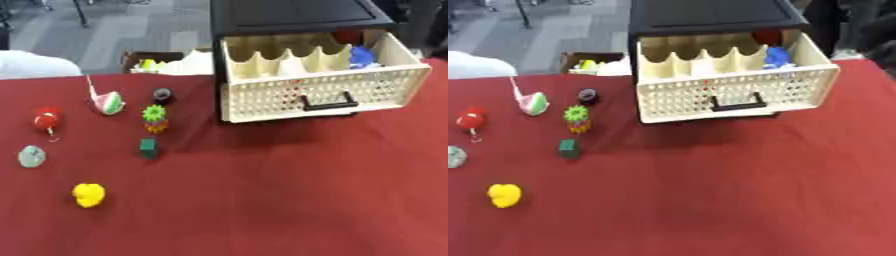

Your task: Pick up objects from table and place into drawer.

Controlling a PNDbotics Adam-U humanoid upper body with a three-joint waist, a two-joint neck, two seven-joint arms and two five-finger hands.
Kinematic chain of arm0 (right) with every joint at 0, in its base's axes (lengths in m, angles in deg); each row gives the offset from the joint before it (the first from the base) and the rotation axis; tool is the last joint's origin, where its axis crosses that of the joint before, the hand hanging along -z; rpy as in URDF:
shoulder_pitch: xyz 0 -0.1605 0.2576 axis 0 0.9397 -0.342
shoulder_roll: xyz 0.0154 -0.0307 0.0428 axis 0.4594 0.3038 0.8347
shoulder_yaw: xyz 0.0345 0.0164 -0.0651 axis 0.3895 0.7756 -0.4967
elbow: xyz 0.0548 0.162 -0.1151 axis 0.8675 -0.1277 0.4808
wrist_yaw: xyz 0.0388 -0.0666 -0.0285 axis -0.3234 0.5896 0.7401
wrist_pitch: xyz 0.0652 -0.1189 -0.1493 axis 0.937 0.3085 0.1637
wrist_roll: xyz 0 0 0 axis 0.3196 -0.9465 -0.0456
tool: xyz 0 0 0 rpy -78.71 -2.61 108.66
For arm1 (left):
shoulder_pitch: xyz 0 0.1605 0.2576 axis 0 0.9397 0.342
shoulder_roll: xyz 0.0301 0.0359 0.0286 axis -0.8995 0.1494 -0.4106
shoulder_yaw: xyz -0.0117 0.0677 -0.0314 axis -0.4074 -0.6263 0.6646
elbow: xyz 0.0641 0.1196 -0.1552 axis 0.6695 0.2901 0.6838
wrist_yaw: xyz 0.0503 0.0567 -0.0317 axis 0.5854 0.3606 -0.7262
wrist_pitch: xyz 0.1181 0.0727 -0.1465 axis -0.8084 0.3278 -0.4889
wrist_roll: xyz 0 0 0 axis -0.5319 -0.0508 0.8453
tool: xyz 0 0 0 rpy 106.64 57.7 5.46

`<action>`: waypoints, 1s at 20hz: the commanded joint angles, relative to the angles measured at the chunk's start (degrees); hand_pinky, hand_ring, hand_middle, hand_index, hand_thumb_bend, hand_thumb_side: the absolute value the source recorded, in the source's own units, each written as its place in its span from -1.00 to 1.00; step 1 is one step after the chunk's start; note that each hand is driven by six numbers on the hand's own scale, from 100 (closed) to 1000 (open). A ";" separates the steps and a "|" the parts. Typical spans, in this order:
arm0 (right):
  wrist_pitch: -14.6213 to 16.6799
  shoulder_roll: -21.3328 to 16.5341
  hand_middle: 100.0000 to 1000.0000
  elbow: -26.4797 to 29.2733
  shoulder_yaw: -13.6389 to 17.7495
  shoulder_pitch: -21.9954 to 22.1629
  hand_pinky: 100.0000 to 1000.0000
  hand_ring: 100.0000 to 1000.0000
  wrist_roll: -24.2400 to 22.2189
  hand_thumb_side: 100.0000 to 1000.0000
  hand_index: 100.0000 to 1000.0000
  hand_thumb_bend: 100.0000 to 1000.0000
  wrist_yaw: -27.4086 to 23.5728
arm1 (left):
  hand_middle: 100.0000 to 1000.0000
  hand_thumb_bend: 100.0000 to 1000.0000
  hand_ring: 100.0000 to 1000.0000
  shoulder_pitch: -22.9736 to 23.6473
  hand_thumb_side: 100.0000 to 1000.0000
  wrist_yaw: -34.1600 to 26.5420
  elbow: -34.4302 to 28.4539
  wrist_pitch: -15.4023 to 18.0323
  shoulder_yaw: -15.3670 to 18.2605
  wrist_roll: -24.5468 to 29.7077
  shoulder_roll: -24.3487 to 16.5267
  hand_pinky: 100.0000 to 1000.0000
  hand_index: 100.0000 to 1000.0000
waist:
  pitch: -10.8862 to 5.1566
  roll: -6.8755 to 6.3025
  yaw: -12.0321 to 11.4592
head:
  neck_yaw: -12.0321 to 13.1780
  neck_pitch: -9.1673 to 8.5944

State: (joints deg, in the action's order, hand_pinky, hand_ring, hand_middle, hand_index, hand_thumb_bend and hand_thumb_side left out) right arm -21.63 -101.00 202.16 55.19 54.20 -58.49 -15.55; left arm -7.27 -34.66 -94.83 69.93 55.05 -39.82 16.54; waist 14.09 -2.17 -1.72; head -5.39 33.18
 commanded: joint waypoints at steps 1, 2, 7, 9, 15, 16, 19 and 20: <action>0.38 -4.68 0.03 0.35 -0.43 0.07 -0.15 -0.04 -5.28 1.00 0.43 -1.00 5.01 | 0.03 -1.00 0.02 0.71 0.51 -0.49 -1.02 0.10 1.26 -0.68 0.82 -0.18 0.42 | -1.12 0.41 -0.10 | -0.26 -0.29; 0.59 -5.35 0.02 0.35 -0.75 0.20 -0.17 -0.04 -6.76 1.00 0.42 -1.00 6.02 | 0.02 -1.00 0.02 1.26 0.51 -0.63 -1.02 -0.05 1.36 -0.75 1.16 -0.19 0.42 | -1.10 0.48 -0.13 | -0.34 -0.40; 2.08 -8.24 0.08 0.35 -3.47 0.27 -0.22 -0.04 -14.05 1.00 0.45 -1.00 8.56 | 0.02 -1.00 0.01 3.80 0.56 -1.14 -1.02 -0.79 1.75 -1.00 3.13 -0.19 0.41 | -0.94 0.80 -0.44 | -1.00 -1.05; 2.33 -8.87 0.07 0.35 -4.60 -0.30 -0.26 -0.06 -16.79 1.00 0.43 -1.00 8.15 | 0.02 -1.00 0.01 4.34 0.56 -1.30 -1.02 -1.02 1.80 -1.06 3.76 -0.19 0.41 | -0.91 0.87 -0.65 | -1.23 -1.19; 1.05 -10.02 0.07 0.35 -6.96 -2.13 -0.28 -0.06 -25.68 1.00 0.41 -1.00 2.95 | 0.01 -1.00 0.01 5.26 0.56 -1.47 -1.02 -1.58 1.81 -0.93 4.87 -0.19 0.40 | -0.84 1.14 -1.27 | -1.75 -1.09; 0.82 -10.12 0.07 0.35 -7.00 -2.40 -0.28 -0.06 -26.73 1.00 0.41 -1.00 2.08 | 0.01 -1.00 0.01 5.33 0.56 -1.48 -1.02 -1.63 1.80 -0.89 4.92 -0.19 0.40 | -0.85 1.15 -1.29 | -1.76 -1.06; 0.47 -10.33 0.06 0.35 -6.73 -2.86 -0.30 -0.05 -28.57 0.89 0.40 -1.00 0.32 | 0.01 -1.00 0.00 5.41 0.57 -1.48 -1.02 -1.70 1.79 -0.84 4.98 -0.20 0.40 | -0.85 1.18 -1.30 | -1.77 -1.04; 0.11 -10.88 0.06 0.35 -7.19 -2.76 -0.30 -0.05 -29.14 0.90 0.40 -1.00 0.29 | 0.01 -1.00 0.00 5.54 0.57 -1.59 -1.02 -1.83 1.51 -0.56 5.22 -0.20 0.40 | -0.77 1.29 -1.63 | -2.16 -1.07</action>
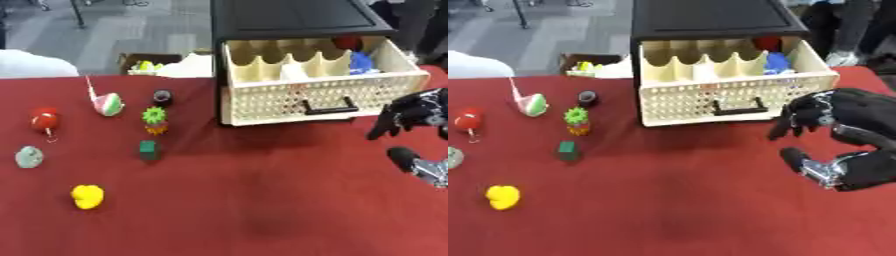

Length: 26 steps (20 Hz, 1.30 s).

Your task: Pick up objects from table and place into drawer.

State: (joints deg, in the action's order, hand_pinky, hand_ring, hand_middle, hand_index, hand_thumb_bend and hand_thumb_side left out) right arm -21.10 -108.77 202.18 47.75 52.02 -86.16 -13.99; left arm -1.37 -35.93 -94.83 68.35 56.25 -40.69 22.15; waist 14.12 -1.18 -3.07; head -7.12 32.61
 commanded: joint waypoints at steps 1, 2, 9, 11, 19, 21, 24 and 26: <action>-1.02 -3.66 0.06 0.34 -0.66 -0.74 -0.31 -0.05 -2.17 0.93 0.40 -1.00 -1.26 | 0.01 -1.00 0.00 -0.25 0.57 -0.39 -1.02 -0.39 0.12 0.61 -0.13 -0.20 0.40 | -0.76 0.35 -0.52 | -0.70 -0.50; -1.70 -3.98 0.05 0.34 -1.59 -1.09 -0.32 -0.06 -2.90 1.00 0.40 -1.00 -1.28 | 0.01 -1.00 0.00 -0.15 0.57 -0.43 -1.02 -0.54 0.03 0.86 0.08 -0.20 0.40 | -0.73 0.38 -0.68 | -0.88 -0.49; -7.66 -4.37 0.02 0.34 -3.70 -4.18 -0.46 -0.15 -7.89 1.00 0.38 -1.00 -3.76 | 0.01 -1.00 0.00 0.21 0.59 -0.49 -1.02 -1.15 -0.05 1.59 0.83 -0.20 0.39 | -0.51 0.56 -1.71 | -2.03 -0.55; -9.46 -4.41 0.03 0.34 -4.21 -5.00 -0.46 -0.14 -8.98 1.00 0.39 -1.00 -4.71 | 0.01 -1.00 0.00 0.20 0.59 -0.54 -1.02 -1.21 -0.13 1.69 0.94 -0.20 0.39 | -0.47 0.62 -1.99 | -2.31 -0.58; -16.24 -3.95 0.19 0.34 -6.81 -8.51 -0.30 0.05 -14.86 1.00 0.46 -1.00 -7.41 | 0.01 -1.00 0.00 0.15 0.59 -0.66 -1.02 -1.62 -0.48 2.26 1.41 -0.20 0.39 | -0.26 0.99 -2.83 | -3.16 -0.78; -17.75 -3.71 0.21 0.34 -7.15 -9.42 -0.29 0.07 -16.30 1.00 0.46 -1.00 -8.17 | 0.01 -1.00 0.00 0.13 0.59 -0.66 -1.02 -1.70 -0.52 2.32 1.49 -0.20 0.39 | -0.21 1.08 -3.13 | -3.47 -0.75; -20.25 -3.44 0.19 0.34 -7.49 -10.44 -0.30 0.05 -18.40 1.00 0.45 -1.00 -9.12 | 0.01 -1.00 0.00 0.11 0.60 -0.64 -1.02 -1.79 -0.52 2.31 1.59 -0.20 0.39 | -0.09 1.21 -3.48 | -4.04 -0.81; -22.09 -3.19 0.17 0.34 -7.69 -11.12 -0.31 0.04 -19.48 1.00 0.44 -1.00 -9.84 | 0.01 -1.00 0.00 0.08 0.60 -0.66 -1.02 -1.86 -0.52 2.32 1.65 -0.20 0.38 | -0.01 1.29 -3.65 | -4.28 -0.82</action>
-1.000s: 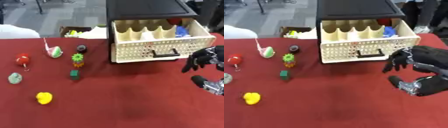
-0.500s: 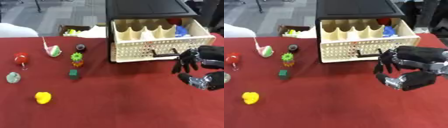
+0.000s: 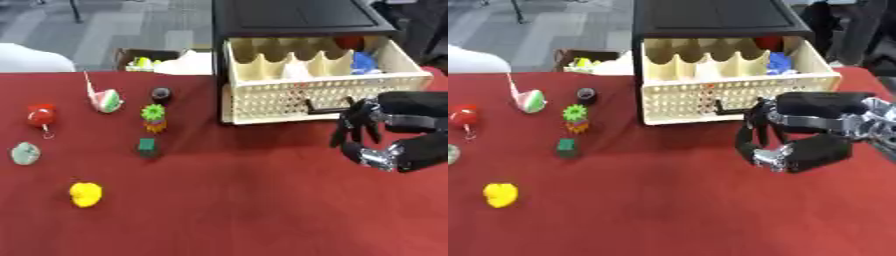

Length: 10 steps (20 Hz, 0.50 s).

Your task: Pick up objects from table and place into drawer.

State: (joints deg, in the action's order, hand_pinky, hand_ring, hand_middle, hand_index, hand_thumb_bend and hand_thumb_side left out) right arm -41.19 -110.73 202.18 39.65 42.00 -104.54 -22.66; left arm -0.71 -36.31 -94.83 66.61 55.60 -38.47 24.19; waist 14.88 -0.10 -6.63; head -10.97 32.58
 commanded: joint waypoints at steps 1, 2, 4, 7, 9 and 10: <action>-2.97 -1.12 0.17 0.33 0.27 -1.50 -0.31 0.04 -1.52 1.00 0.44 -1.00 -1.55 | 0.01 -1.00 0.00 -0.58 0.60 -0.29 -1.02 -0.16 0.12 0.13 -0.38 -0.20 0.38 | -0.74 0.25 -0.14 | -0.49 -0.78; -3.87 -1.06 0.17 0.33 0.13 -1.99 -0.32 0.04 -1.82 1.00 0.45 -1.00 -1.75 | 0.01 -1.00 0.00 -0.58 0.60 -0.30 -1.02 -0.20 0.08 0.19 -0.35 -0.21 0.38 | -0.70 0.31 -0.19 | -0.53 -0.80; -5.09 -0.95 0.16 0.33 -0.17 -3.00 -0.32 0.04 -2.17 1.00 0.45 -1.00 -1.57 | 0.01 -1.00 0.00 -0.58 0.60 -0.32 -1.02 -0.34 0.02 0.37 -0.27 -0.21 0.38 | -0.64 0.41 -0.26 | -0.56 -0.82; -5.36 -0.74 0.15 0.33 -0.55 -4.22 -0.32 0.05 -2.10 1.00 0.43 -1.00 -0.09 | 0.01 -1.00 0.00 -0.58 0.61 -0.35 -1.02 -0.42 -0.02 0.58 -0.20 -0.22 0.38 | -0.60 0.52 -0.36 | -0.58 -0.91; -5.02 -0.61 0.14 0.33 -0.66 -4.84 -0.31 0.06 -1.80 1.00 0.43 -1.00 1.22 | 0.01 -1.00 0.00 -0.54 0.61 -0.33 -1.02 -0.44 -0.03 0.68 -0.18 -0.22 0.38 | -0.61 0.56 -0.42 | -0.57 -1.04; -4.88 -0.53 0.15 0.33 -0.73 -5.05 -0.31 0.06 -1.64 1.00 0.44 -1.00 1.93 | 0.01 -1.00 0.00 -0.53 0.61 -0.34 -1.02 -0.45 -0.03 0.71 -0.16 -0.22 0.38 | -0.60 0.58 -0.45 | -0.57 -1.15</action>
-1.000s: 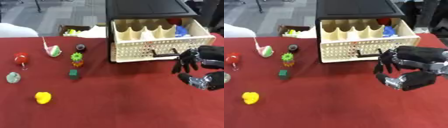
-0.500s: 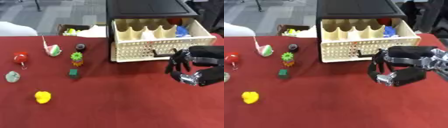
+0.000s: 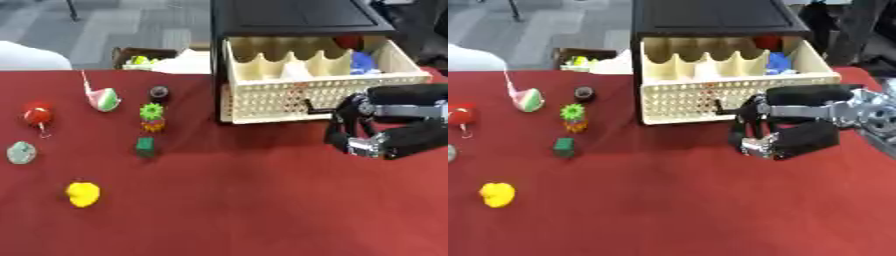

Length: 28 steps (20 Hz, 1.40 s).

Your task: Pick up objects from table and place into drawer.

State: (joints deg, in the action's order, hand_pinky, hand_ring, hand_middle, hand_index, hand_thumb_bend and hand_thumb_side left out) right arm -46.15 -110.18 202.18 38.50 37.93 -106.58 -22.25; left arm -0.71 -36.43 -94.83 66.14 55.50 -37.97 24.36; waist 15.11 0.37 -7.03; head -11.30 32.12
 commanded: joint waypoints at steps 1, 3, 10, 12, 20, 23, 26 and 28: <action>0.16 -0.99 0.15 0.33 0.31 -1.14 -0.31 0.06 0.55 1.00 0.44 -1.00 2.14 | 0.01 -1.00 0.00 -0.52 0.61 -0.22 -1.02 0.03 0.07 0.26 -0.31 -0.22 0.38 | -0.82 0.12 -0.07 | -0.24 -0.79; 0.04 -0.83 0.16 0.33 0.10 -1.35 -0.30 0.07 0.73 1.00 0.45 -1.00 3.13 | 0.01 -1.00 0.00 -0.47 0.61 -0.26 -1.02 0.03 0.00 0.38 -0.26 -0.22 0.38 | -0.79 0.15 -0.13 | -0.19 -1.03; -1.92 -0.32 0.25 -0.34 -0.66 -1.93 -0.26 0.11 -0.04 1.00 0.50 -1.00 3.85 | 0.01 -1.00 0.00 -0.43 0.62 -0.34 -1.02 0.11 0.11 0.42 -0.03 -0.22 0.38 | -0.54 0.14 -0.37 | -0.29 -1.57; -2.30 -0.03 0.28 -1.33 -0.89 -2.41 -0.25 0.12 -0.47 1.00 0.50 -1.00 3.69 | 0.01 -1.00 0.00 -0.39 0.62 -0.38 -1.02 0.16 0.18 0.34 0.00 -0.22 0.38 | -0.45 0.11 -0.52 | -0.43 -1.61; -3.19 1.28 0.32 -5.55 -1.45 -5.03 -0.24 0.10 -2.48 1.00 0.54 -1.00 1.57 | 0.01 -1.00 0.00 -0.16 0.62 -0.56 -1.02 0.22 0.34 0.06 0.23 -0.22 0.38 | 0.07 -0.09 -0.95 | -1.94 -1.33; -3.04 1.74 0.32 -7.20 -1.42 -6.04 -0.25 0.10 -2.68 1.00 0.56 -1.00 1.73 | 0.01 -1.00 0.00 -0.07 0.62 -0.56 -1.02 0.24 0.37 -0.01 0.27 -0.22 0.38 | 0.33 -0.17 -1.13 | -2.79 -1.34; -2.73 2.21 0.32 -8.79 -1.44 -6.94 -0.26 0.10 -2.82 1.00 0.57 -1.00 1.98 | 0.01 -1.00 0.00 0.01 0.63 -0.55 -1.02 0.29 0.39 -0.06 0.33 -0.22 0.37 | 0.56 -0.21 -1.32 | -3.23 -1.48; -2.60 2.51 0.32 -9.73 -1.48 -7.51 -0.26 0.09 -2.95 1.00 0.57 -1.00 2.02 | 0.01 -1.00 0.00 0.10 0.63 -0.53 -1.02 0.30 0.43 -0.10 0.40 -0.22 0.37 | 0.72 -0.26 -1.47 | -3.36 -1.49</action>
State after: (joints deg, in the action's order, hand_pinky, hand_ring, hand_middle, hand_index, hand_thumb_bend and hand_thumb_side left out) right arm -48.79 -106.61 194.06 36.63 30.79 -109.36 -20.52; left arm -0.24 -36.70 -94.83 66.38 55.51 -37.81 25.19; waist 16.48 0.26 -8.49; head -14.37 31.10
